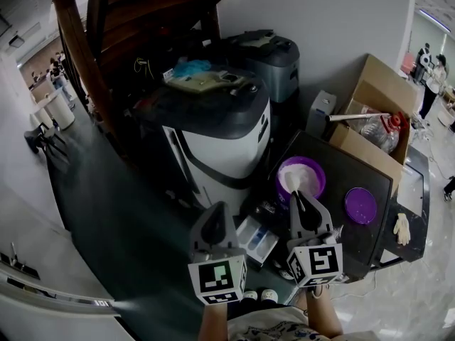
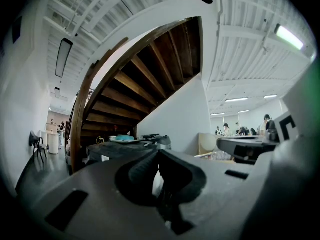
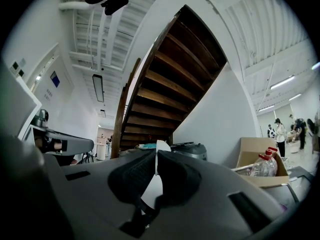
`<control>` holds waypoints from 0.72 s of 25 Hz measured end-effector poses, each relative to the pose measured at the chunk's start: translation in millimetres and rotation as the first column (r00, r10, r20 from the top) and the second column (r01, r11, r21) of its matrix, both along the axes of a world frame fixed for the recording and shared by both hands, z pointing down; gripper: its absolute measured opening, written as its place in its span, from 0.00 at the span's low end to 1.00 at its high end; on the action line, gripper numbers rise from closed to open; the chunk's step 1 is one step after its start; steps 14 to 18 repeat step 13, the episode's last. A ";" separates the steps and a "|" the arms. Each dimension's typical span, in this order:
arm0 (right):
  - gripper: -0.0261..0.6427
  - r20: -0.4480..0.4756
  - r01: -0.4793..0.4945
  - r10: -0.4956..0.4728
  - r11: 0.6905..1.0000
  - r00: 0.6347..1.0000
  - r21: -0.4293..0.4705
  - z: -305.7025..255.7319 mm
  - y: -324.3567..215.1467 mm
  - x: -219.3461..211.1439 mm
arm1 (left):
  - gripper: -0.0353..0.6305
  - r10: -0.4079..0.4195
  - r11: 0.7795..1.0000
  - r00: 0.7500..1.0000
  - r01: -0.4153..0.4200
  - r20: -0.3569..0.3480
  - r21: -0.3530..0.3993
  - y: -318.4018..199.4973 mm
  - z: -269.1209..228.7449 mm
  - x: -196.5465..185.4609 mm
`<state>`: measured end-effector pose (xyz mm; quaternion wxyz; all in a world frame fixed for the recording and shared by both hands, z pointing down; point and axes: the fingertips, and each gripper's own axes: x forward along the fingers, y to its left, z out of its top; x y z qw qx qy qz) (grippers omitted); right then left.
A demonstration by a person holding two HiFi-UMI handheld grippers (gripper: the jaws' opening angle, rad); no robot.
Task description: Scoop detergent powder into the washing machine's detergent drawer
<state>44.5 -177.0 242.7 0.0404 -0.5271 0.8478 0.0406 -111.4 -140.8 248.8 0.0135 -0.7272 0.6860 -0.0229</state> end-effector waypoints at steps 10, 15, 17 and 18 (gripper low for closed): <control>0.08 -0.002 0.002 -0.002 1.000 1.000 -0.005 -0.2 -8.1 7.9 | 0.06 0.002 1.000 1.000 -0.002 0.001 0.004 -8.0 -0.8 7.7; 0.07 -0.004 0.001 -0.001 1.000 1.000 -0.006 -0.5 -10.7 11.8 | 0.06 0.000 1.000 1.000 0.000 0.002 0.004 -10.8 -1.5 10.1; 0.07 -0.004 0.001 -0.001 1.000 1.000 -0.006 -0.5 -10.7 11.8 | 0.06 0.000 1.000 1.000 0.000 0.002 0.004 -10.8 -1.5 10.1; 0.07 -0.004 0.001 -0.001 1.000 1.000 -0.006 -0.5 -10.7 11.8 | 0.06 0.000 1.000 1.000 0.000 0.002 0.004 -10.8 -1.5 10.1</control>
